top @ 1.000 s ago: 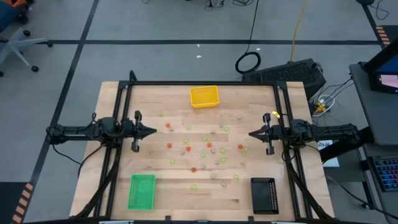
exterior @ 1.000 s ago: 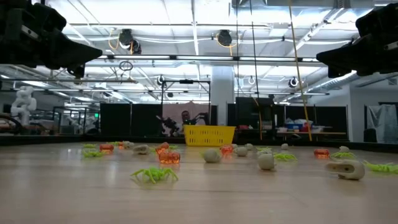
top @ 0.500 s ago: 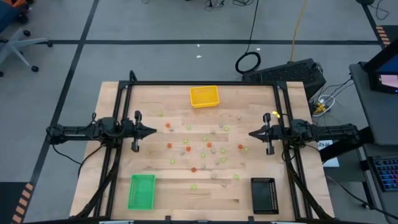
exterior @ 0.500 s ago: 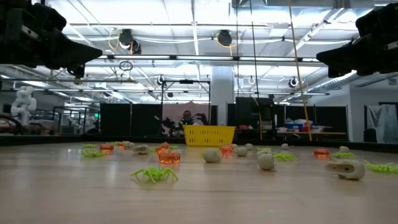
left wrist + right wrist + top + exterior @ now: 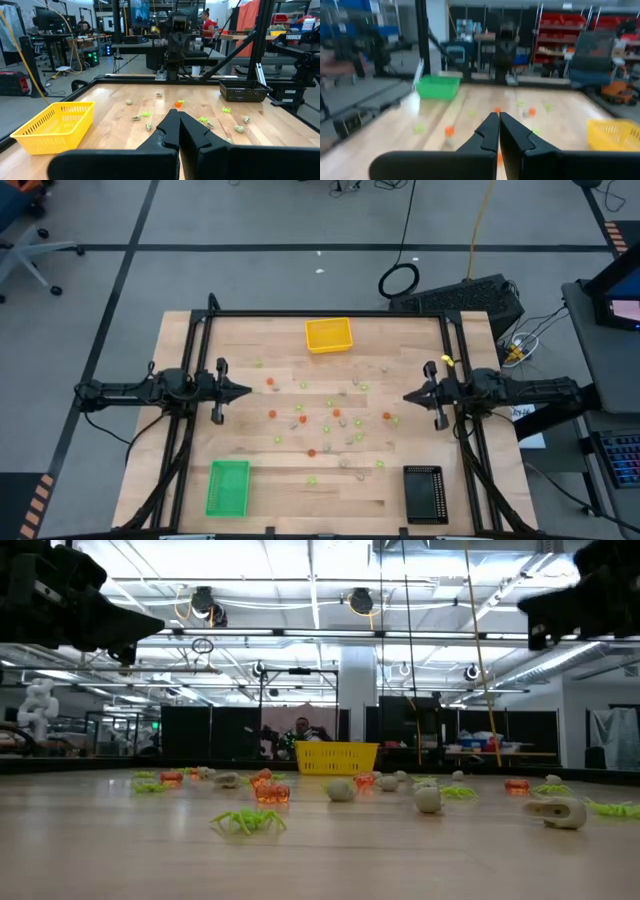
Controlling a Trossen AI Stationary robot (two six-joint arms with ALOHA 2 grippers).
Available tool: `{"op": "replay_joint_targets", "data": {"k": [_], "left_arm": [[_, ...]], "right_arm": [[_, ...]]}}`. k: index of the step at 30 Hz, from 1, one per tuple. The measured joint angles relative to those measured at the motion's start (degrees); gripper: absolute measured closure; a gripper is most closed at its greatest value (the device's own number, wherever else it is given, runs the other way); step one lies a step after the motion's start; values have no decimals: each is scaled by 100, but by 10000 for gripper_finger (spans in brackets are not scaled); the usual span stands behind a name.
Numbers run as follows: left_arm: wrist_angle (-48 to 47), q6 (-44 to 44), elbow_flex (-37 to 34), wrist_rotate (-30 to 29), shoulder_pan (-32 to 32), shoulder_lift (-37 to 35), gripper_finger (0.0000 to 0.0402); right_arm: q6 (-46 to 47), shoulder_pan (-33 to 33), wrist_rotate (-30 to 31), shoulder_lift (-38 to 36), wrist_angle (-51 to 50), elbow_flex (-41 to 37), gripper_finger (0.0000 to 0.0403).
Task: Sort Halloween decoration
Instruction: Put the white skull toy into the green bin
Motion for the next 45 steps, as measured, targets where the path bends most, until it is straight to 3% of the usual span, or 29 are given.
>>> {"op": "replay_joint_targets", "data": {"k": [21,25,29,33,37,42,45], "left_arm": [[8,2,-1,-112,0,0,402],[9,2,0,-168,0,0,402],[9,2,1,-212,0,0,402],[59,2,4,-628,0,0,402],[-17,-314,102,-767,0,3,402],[-374,-287,783,-767,0,39,402],[-1041,-293,1610,-765,0,207,402]], "right_arm": [[199,0,25,2974,-2130,4159,403],[232,0,315,3446,-2596,4752,403],[182,-1,758,3802,-2925,4925,403],[-63,0,1029,4050,-3095,4863,403],[-92,-2,1075,4282,-3089,4705,403],[120,0,1073,4526,-3068,4510,403],[274,0,1069,4673,-3072,4391,403]]}}
